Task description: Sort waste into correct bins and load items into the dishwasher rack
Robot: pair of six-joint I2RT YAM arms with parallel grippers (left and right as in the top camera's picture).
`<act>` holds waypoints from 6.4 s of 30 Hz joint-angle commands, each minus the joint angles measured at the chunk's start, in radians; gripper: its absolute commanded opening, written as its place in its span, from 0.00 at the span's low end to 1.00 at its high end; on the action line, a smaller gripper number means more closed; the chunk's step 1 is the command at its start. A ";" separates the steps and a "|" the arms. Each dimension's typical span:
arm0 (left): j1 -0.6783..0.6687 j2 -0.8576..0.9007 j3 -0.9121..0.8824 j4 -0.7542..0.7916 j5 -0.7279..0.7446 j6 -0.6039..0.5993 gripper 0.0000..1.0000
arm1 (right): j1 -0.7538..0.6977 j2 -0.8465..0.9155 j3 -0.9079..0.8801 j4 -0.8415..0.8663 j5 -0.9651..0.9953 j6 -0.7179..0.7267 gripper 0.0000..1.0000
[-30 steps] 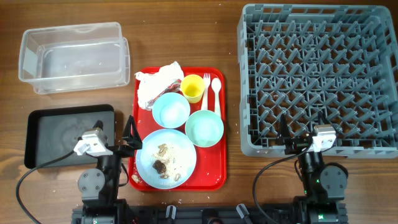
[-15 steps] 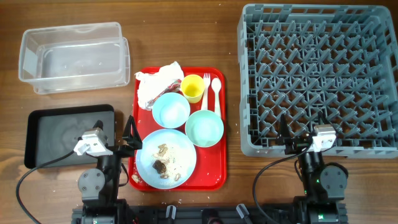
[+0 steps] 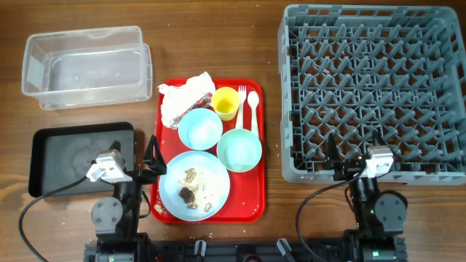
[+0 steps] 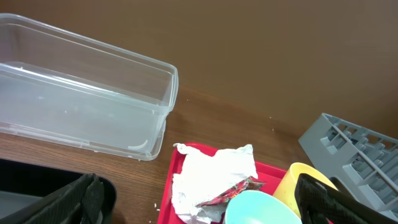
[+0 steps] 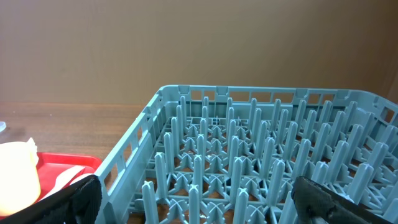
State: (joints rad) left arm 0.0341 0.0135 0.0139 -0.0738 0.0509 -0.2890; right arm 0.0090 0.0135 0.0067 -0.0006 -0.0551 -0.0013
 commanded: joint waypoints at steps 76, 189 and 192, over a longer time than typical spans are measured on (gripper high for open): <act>-0.006 -0.011 -0.008 0.000 0.000 0.020 1.00 | 0.005 0.000 -0.002 0.002 0.000 0.008 1.00; -0.148 1.307 1.384 -1.102 -0.006 -0.350 0.99 | 0.005 0.000 -0.002 0.002 0.000 0.008 1.00; -0.161 1.378 1.431 -1.057 -0.042 -0.350 1.00 | 0.005 0.000 -0.002 0.002 0.000 0.008 1.00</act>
State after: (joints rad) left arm -0.1059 1.3178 1.3731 -1.1622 0.1387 -0.6628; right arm 0.0090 0.0139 0.0067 -0.0006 -0.0551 -0.0013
